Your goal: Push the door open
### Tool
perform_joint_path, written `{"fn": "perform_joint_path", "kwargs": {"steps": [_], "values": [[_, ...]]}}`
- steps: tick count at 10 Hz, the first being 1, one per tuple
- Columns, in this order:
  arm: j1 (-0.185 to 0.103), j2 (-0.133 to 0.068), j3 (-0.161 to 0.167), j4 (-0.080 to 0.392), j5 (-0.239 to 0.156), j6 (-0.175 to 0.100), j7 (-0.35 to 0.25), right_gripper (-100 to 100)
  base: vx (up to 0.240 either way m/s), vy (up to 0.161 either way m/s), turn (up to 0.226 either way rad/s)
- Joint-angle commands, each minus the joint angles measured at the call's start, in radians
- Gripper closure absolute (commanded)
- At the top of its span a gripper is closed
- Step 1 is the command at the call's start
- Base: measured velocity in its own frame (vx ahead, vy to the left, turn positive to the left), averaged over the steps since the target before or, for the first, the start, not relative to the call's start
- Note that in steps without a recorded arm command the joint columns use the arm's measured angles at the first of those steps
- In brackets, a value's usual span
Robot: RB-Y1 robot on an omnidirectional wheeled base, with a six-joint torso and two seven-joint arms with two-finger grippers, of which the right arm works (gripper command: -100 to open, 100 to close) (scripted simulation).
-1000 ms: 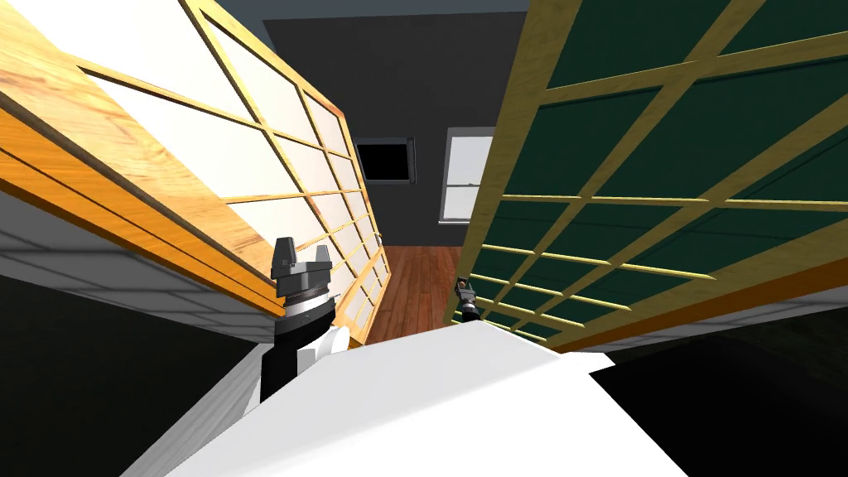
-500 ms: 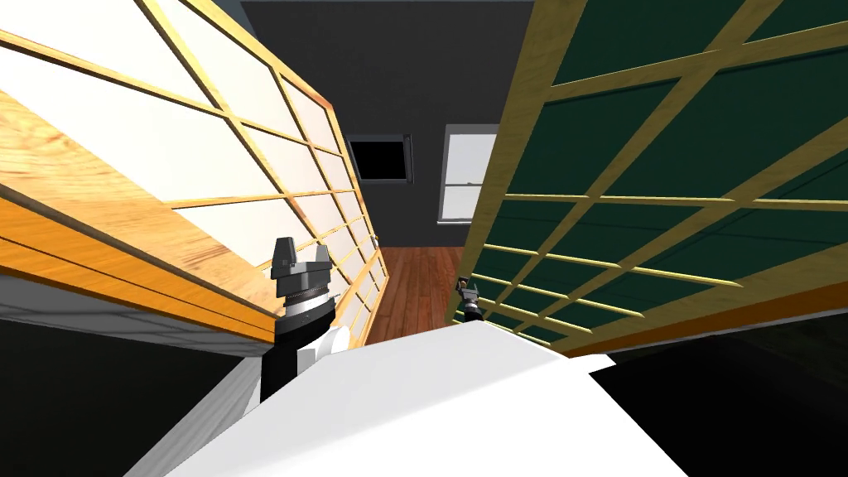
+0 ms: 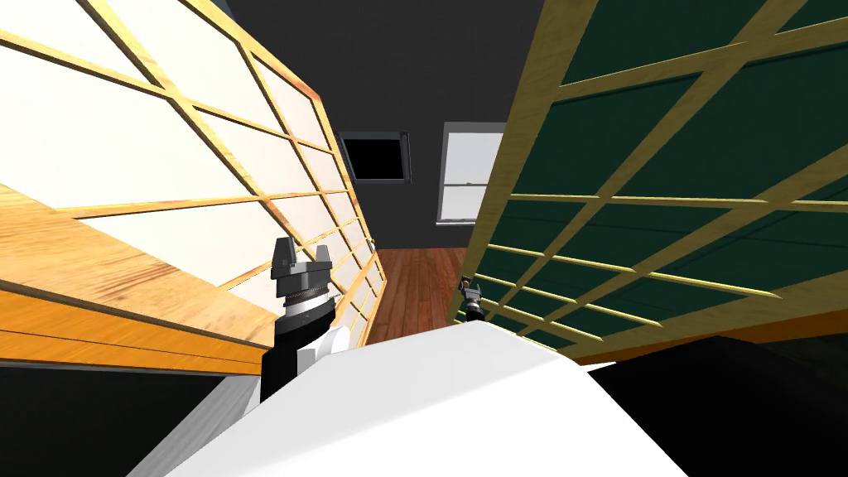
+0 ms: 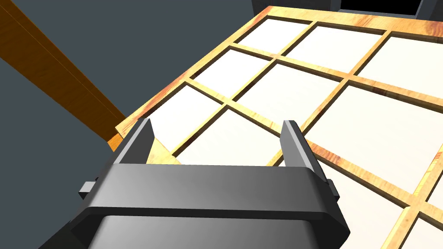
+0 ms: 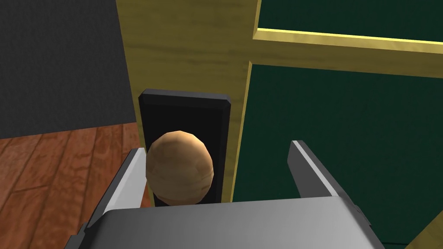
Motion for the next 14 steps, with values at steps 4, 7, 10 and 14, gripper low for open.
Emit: {"fn": "perform_joint_path", "kwargs": {"steps": [4,7,10,14], "values": [[0.001,0.017,-0.060,-0.011,-0.032,-0.008,0.019,100,0.168,0.018,-0.065],[-0.003,0.041,-0.085,-0.008,-0.047,-0.011,0.027,100,0.185,0.024,-0.055],[-0.006,0.065,-0.104,-0.005,-0.058,-0.013,0.033,100,0.172,0.027,-0.067],[-0.002,0.023,-0.128,-0.007,-0.072,-0.011,0.038,100,0.134,-0.005,-0.023]]}}
